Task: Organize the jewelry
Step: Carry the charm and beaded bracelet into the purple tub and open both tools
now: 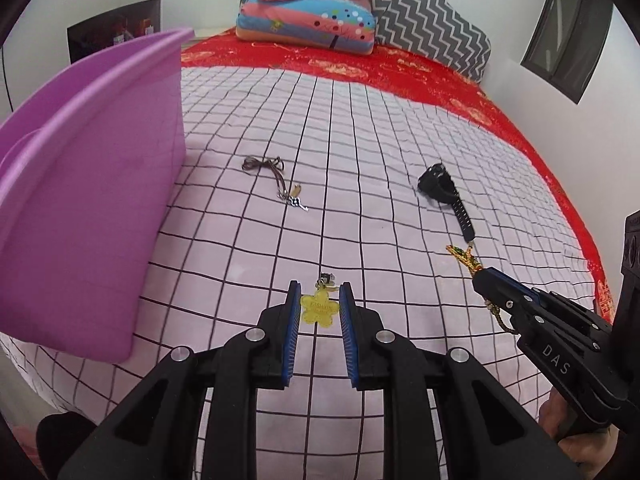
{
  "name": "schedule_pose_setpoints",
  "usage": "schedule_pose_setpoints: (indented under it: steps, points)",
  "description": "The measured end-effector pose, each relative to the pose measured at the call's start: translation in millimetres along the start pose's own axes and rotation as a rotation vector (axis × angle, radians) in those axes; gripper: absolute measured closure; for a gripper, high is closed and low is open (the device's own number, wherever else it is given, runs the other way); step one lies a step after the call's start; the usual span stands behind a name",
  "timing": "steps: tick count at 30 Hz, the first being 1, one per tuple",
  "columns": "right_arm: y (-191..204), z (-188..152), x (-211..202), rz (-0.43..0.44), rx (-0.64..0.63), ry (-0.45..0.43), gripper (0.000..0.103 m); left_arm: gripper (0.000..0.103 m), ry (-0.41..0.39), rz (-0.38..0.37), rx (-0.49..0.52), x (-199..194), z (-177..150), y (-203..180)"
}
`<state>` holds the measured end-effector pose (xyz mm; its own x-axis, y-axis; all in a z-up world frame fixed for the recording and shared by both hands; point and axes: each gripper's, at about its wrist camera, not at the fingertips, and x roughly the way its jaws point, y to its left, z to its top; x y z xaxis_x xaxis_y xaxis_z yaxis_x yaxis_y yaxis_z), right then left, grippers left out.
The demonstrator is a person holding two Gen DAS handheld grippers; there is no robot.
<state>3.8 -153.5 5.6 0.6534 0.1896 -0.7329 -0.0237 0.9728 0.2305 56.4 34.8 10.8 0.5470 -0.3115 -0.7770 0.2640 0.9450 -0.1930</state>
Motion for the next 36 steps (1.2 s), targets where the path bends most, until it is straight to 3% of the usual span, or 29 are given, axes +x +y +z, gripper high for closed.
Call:
schedule_pose_setpoints:
  steps: [10,17,24,36]
  points:
    - [82.3,50.9,-38.7,0.116,-0.111,-0.115,0.094,0.083,-0.118,0.064,0.018,-69.7,30.7,30.9]
    - [145.1,81.1,-43.5,0.212,-0.18,-0.16,0.094,0.083,-0.215,0.13,-0.027,-109.4,58.0,79.6]
    - [210.5,98.8,-29.0,0.288,-0.261,-0.151,0.094,0.083,-0.247,0.216,-0.108,-121.7,65.2,135.5]
    - [280.2,105.3,20.9,0.364,-0.34,-0.033,0.094,0.083,-0.191,0.302,-0.239,-106.9,59.5,207.6]
